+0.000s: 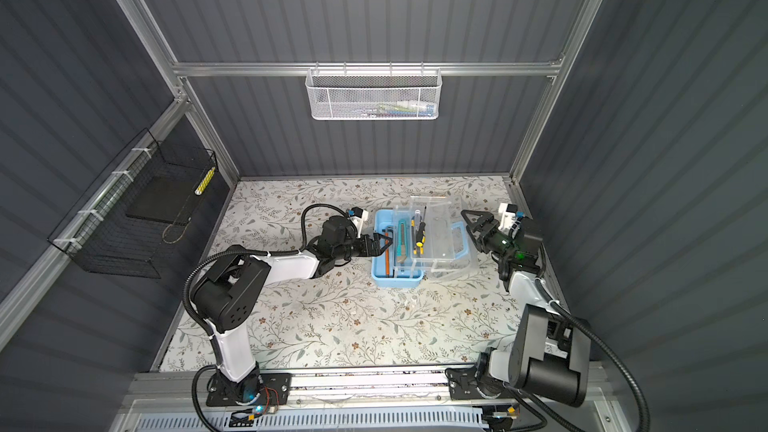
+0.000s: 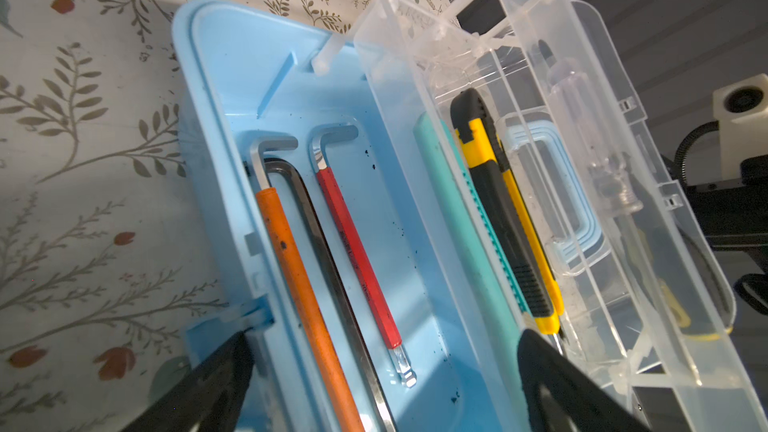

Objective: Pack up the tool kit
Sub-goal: 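Swing the clear lid over the box with the right gripper while the left holds it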

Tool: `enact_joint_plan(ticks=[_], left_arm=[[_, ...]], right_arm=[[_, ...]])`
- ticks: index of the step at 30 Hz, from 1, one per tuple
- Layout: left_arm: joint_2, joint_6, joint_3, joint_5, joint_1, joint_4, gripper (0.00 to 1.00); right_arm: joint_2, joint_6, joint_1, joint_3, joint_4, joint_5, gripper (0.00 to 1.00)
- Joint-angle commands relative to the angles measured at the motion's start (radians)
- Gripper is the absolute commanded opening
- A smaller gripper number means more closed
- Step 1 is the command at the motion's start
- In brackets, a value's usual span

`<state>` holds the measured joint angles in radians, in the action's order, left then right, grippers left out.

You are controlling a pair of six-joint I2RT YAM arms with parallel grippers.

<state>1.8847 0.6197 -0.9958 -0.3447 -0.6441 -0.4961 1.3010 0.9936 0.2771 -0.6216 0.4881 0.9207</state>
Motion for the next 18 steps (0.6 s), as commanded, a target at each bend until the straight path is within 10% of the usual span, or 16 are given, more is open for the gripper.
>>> enact_joint_plan(ticks=[1,18], left_arm=[[0.004,0.023,0.01,-0.095,-0.026,-0.093,1.0],[-0.124,0.024,0.075,-0.039,0.07,-0.106,1.0]], right_arm=[[-0.015,-0.04,-0.082,-0.016,-0.191,0.049,0.85],[-0.036,-0.215,-0.381,-0.188,-0.531,-0.245,0.85]])
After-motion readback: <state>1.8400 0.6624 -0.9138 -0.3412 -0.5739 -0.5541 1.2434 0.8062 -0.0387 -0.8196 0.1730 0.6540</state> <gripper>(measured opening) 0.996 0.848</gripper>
